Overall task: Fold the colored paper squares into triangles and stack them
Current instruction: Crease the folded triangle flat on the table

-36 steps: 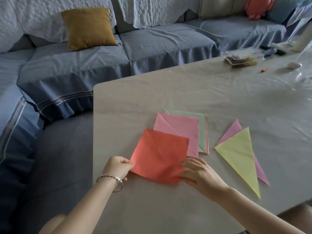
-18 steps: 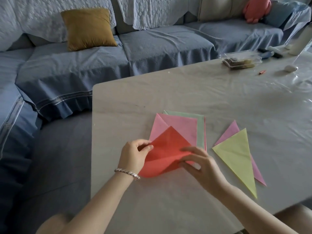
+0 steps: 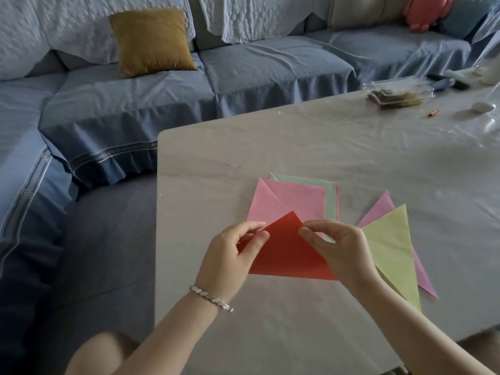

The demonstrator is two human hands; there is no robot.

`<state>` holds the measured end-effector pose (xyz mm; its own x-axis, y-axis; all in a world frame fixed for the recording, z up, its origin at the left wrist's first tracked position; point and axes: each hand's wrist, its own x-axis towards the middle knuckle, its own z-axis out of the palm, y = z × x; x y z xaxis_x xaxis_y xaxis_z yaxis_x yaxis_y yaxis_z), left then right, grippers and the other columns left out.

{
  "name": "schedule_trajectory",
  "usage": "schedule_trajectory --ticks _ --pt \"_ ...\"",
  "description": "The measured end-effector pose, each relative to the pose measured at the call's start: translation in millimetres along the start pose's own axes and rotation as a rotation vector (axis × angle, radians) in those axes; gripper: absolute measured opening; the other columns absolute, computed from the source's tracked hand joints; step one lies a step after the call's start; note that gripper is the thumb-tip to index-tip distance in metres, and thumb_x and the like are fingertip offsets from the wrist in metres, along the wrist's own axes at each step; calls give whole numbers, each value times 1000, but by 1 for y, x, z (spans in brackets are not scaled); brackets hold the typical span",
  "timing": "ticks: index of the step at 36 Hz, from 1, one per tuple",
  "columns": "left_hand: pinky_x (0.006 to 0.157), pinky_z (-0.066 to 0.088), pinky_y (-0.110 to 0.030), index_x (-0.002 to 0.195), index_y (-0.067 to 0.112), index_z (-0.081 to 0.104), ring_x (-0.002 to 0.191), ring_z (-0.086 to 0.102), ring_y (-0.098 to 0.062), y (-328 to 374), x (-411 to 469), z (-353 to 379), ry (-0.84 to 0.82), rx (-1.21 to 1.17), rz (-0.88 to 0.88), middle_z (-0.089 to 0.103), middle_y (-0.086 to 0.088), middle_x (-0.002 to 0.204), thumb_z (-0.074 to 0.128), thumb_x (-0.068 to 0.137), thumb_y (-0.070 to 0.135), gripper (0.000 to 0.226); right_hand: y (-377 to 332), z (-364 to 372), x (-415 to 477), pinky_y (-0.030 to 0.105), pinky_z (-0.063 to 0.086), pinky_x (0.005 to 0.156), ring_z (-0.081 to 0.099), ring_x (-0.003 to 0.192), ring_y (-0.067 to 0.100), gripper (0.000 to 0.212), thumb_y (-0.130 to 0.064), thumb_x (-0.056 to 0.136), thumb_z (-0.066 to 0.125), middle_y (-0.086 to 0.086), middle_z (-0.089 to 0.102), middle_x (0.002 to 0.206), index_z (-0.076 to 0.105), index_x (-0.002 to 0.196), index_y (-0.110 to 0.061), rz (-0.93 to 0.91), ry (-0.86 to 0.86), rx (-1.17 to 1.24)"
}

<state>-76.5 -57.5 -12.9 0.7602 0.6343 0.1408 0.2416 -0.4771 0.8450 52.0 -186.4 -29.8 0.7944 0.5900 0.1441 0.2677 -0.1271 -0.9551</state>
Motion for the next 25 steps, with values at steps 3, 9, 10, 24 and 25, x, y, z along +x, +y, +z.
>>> schedule_trajectory --ticks 3,9,10,24,25 --pt "76 42 -3 103 22 70 88 57 7 5 -3 8 82 94 170 60 24 90 70 76 28 28 -6 2 -2 4 43 72 62 74 -10 23 -12 74 74 -27 68 72 69 66 -32 31 6 23" --pt "69 41 -1 93 18 74 76 58 11 15 -6 17 210 37 212 61 23 82 66 73 17 21 -21 1 -6 7 45 62 60 59 -5 21 -9 75 74 -17 69 63 70 66 -28 91 37 109" --pt "69 41 -1 92 18 74 76 59 10 16 -6 17 218 25 210 61 23 82 66 73 16 21 -24 1 -7 8 45 61 60 57 -4 20 -9 75 74 -16 69 63 70 67 -27 94 44 120" --pt "63 42 -2 91 19 74 71 59 6 25 -10 9 210 -14 191 61 25 76 74 72 9 22 -36 0 -15 11 45 58 56 57 2 27 -5 73 74 -9 66 61 71 69 -31 98 65 211" --pt "62 42 -3 92 19 74 70 59 4 26 -10 8 207 -15 193 61 25 76 73 72 11 21 -37 -1 -15 11 46 59 57 57 3 27 -5 73 74 -9 67 61 71 69 -31 102 63 211"
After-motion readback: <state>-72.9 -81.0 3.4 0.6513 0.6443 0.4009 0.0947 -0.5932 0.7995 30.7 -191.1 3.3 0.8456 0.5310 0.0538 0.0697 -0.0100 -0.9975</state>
